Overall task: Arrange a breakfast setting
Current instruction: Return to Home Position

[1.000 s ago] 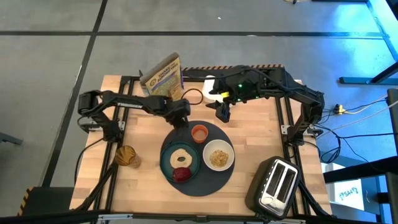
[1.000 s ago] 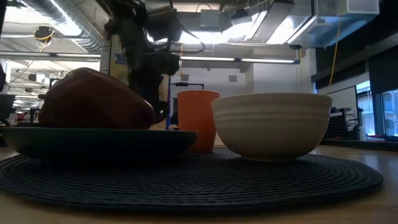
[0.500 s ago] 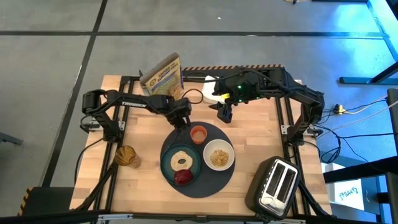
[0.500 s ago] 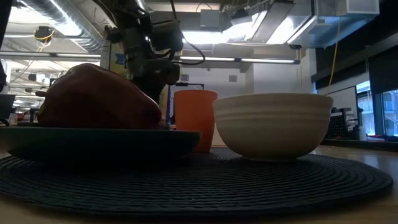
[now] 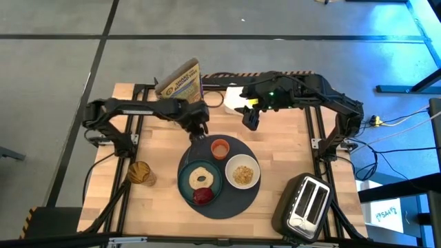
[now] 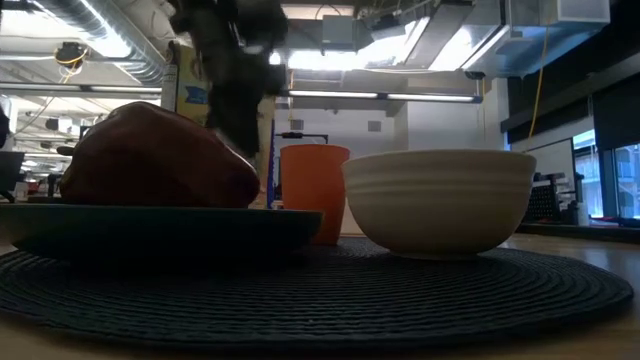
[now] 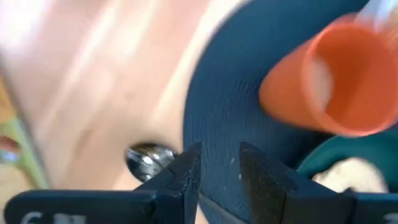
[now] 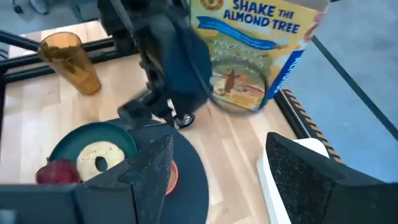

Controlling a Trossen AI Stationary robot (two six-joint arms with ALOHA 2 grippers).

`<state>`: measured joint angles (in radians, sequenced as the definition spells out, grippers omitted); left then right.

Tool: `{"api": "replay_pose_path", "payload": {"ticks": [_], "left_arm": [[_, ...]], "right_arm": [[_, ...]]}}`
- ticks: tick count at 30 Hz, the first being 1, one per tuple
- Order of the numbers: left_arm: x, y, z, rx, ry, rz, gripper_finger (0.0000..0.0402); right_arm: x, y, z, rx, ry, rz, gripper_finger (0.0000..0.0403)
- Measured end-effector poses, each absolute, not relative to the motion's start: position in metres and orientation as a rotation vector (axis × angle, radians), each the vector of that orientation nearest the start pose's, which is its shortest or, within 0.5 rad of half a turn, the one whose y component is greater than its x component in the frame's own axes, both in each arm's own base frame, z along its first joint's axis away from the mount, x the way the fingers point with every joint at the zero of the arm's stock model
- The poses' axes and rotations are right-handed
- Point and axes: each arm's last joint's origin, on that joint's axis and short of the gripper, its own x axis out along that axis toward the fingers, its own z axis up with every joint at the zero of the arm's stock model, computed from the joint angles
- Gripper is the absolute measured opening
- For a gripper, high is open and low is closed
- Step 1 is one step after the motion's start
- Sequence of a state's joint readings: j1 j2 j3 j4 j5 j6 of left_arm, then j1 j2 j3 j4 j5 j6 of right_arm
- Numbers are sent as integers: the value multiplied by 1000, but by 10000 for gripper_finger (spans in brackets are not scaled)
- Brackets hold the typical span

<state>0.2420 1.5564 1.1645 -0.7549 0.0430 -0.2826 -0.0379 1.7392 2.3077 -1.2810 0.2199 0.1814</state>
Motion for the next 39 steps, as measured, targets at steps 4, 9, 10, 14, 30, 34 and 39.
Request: {"api": "replay_pose_path", "payload": {"ticks": [4, 9, 10, 14, 30, 34, 39], "left_arm": [[276, 68, 288, -370, 936, 360, 104], [236, 49, 353, -217, 539, 425, 101], [226, 43, 361, -202, 454, 423, 99], [199, 26, 364, -190, 195, 344, 87], [145, -2, 334, -155, -104, 148, 60], [131, -2, 326, -135, -13, 155, 46], [134, -3, 311, -78, -36, 126, 10]], "right_arm": [[303, -24, 489, 131, 662, -335, 248], [299, -27, 493, 133, 635, -374, 248], [300, -27, 494, 137, 620, -368, 248], [307, -25, 499, 167, 546, -295, 248], [363, -4, 440, 242, 251, 121, 113], [341, -6, 430, 225, 183, 159, 22], [296, -9, 421, 209, 38, 110, 22]]}}
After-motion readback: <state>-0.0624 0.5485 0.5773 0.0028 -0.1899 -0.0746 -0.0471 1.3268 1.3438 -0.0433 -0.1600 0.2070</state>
